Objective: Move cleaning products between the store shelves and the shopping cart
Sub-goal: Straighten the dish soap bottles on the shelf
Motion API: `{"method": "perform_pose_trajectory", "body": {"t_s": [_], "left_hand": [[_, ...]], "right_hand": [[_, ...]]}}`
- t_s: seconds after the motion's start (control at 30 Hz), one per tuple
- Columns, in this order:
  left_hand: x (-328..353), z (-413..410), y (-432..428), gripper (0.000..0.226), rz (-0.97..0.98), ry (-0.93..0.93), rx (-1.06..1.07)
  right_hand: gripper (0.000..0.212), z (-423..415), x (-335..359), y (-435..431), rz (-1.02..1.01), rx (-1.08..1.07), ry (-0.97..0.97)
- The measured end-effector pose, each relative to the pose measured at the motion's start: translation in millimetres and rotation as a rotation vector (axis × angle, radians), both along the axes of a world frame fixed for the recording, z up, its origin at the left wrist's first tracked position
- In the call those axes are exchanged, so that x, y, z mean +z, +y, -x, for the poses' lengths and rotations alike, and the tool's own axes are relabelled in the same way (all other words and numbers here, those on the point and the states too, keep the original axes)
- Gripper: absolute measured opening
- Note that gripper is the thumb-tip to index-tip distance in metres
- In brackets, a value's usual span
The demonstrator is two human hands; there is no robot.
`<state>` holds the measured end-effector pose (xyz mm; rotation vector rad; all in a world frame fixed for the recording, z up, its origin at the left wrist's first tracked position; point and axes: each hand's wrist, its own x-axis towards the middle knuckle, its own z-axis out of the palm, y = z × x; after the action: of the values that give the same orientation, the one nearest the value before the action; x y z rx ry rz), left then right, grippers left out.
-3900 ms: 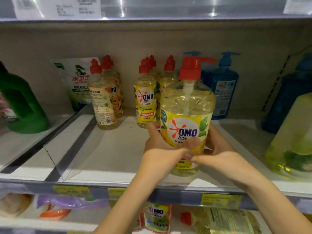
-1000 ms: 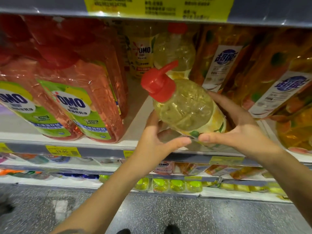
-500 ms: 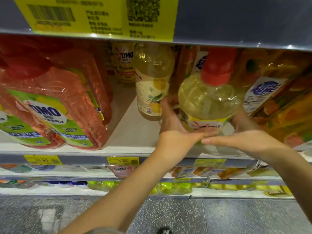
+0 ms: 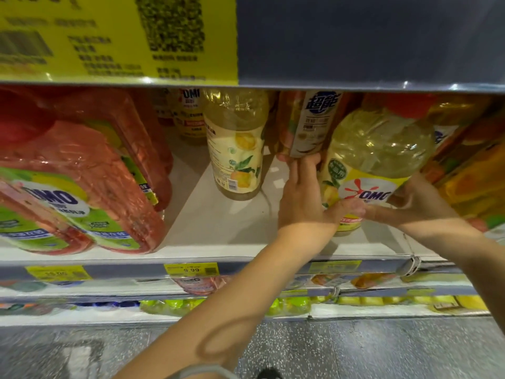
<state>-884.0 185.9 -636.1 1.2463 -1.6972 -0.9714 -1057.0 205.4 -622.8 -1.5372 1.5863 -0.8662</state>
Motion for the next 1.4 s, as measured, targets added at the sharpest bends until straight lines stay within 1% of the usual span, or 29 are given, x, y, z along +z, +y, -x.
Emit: {"method": "perform_pose_trajectory", "body": {"t_s": [0.07, 0.1, 0.17, 0.2, 0.27, 0.33, 0.37, 0.4, 0.43, 0.47, 0.5, 0.53, 0.57, 0.6, 0.63, 0.7, 0.77, 0.83, 0.9, 0.97, 1.03, 1.07, 1.1, 1.17, 1.23, 1.27, 1.33, 1.4], "left_hand": [[-3, 2, -5, 0.08, -0.029, -0.016, -0.042], [-5, 1, -7, 0.079, -0.037, 0.005, -0.076], [-10, -7, -8, 0.077, -0.058, 0.118, -0.117], [-12, -14, -7, 0.071, -0.05, 0.179, -0.087], [-15, -34, -4, 0.052, 0.061, 0.214, 0.088], [-17, -59, -6, 0.047, 0.199, 0.228, 0.299], [-18, -71, -10, 0.048, 0.253, 0.228, 0.384], [-23, -82, -17, 0.051, 0.293, 0.205, 0.45], [-25, -90, -23, 0.059, 0.31, 0.167, 0.497], [-26, -95, -28, 0.073, 0.296, 0.135, 0.524], [-25, -98, -33, 0.089, 0.248, 0.11, 0.526], [-24, -100, -37, 0.104, 0.183, 0.086, 0.511], [-24, -102, -40, 0.116, 0.112, 0.064, 0.484], [-25, -104, -43, 0.121, 0.053, 0.057, 0.449], [-26, -105, -44, 0.121, 0.012, 0.067, 0.411], [-29, -106, -47, 0.11, -0.015, 0.112, 0.35], [-32, -106, -46, 0.106, 0.005, 0.148, 0.31], [-35, -105, -45, 0.104, 0.041, 0.138, 0.308], [-31, -107, -43, 0.101, 0.064, 0.104, 0.304], [-30, -111, -42, 0.093, 0.049, 0.06, 0.297], [-31, -117, -41, 0.078, 0.008, 0.043, 0.269], [-30, -119, -40, 0.076, -0.027, 0.07, 0.231], [-28, -120, -39, 0.078, -0.058, 0.107, 0.202], [-23, -118, -38, 0.095, -0.091, 0.176, 0.167], [-18, -114, -36, 0.111, -0.112, 0.235, 0.155], [-17, -112, -36, 0.11, -0.134, 0.261, 0.148], [-15, -107, -34, 0.092, -0.129, 0.294, 0.105], [-12, -102, -34, 0.076, -0.114, 0.281, 0.096]], "right_hand": [[0.088, 0, -3, 4, 0.028, -0.063, -0.007], [0.083, -2, -4, 7, 0.06, -0.095, -0.009], [0.078, -7, -8, 14, 0.137, -0.145, -0.025], [0.077, -9, -10, 17, 0.177, -0.169, -0.064], [0.074, -14, -14, 26, 0.221, -0.216, -0.168], [0.071, -19, -17, 39, 0.327, -0.349, -0.092], [0.066, -22, -18, 48, 0.406, -0.442, -0.02], [0.057, -29, -19, 56, 0.498, -0.505, 0.042], [0.042, -41, -17, 65, 0.59, -0.508, 0.065], [0.03, -54, -19, 71, 0.657, -0.456, 0.068], [0.027, -69, -18, 75, 0.69, -0.352, 0.057], [0.028, -84, -19, 73, 0.675, -0.229, 0.059], [0.028, -101, -18, 68, 0.606, -0.109, 0.057], [0.03, -116, -17, 57, 0.513, -0.031, 0.021], [0.035, -128, -17, 42, 0.411, -0.009, -0.058], [0.05, -146, -20, 8, 0.276, -0.072, -0.207], [0.059, -158, -20, -25, 0.21, -0.092, -0.244], [0.059, -163, -19, -49, 0.161, -0.062, -0.254], [0.057, -165, -15, -63, 0.06, -0.009, -0.307], [0.053, -165, -12, -70, -0.017, 0.024, -0.351], [0.054, -163, -11, -69, -0.026, 0.041, -0.388], [0.057, -164, -10, -65, -0.011, 0.042, -0.404], [0.06, -165, -11, -61, 0.012, 0.036, -0.418], [0.068, -168, -15, -51, 0.064, -0.005, -0.385], [0.084, -174, -24, -40, 0.117, -0.03, -0.294], [0.091, -177, -28, -34, 0.122, -0.045, -0.269], [0.099, -181, -33, -20, 0.106, -0.105, -0.265], [0.097, -185, -39, -3, 0.131, -0.101, -0.262]]}}
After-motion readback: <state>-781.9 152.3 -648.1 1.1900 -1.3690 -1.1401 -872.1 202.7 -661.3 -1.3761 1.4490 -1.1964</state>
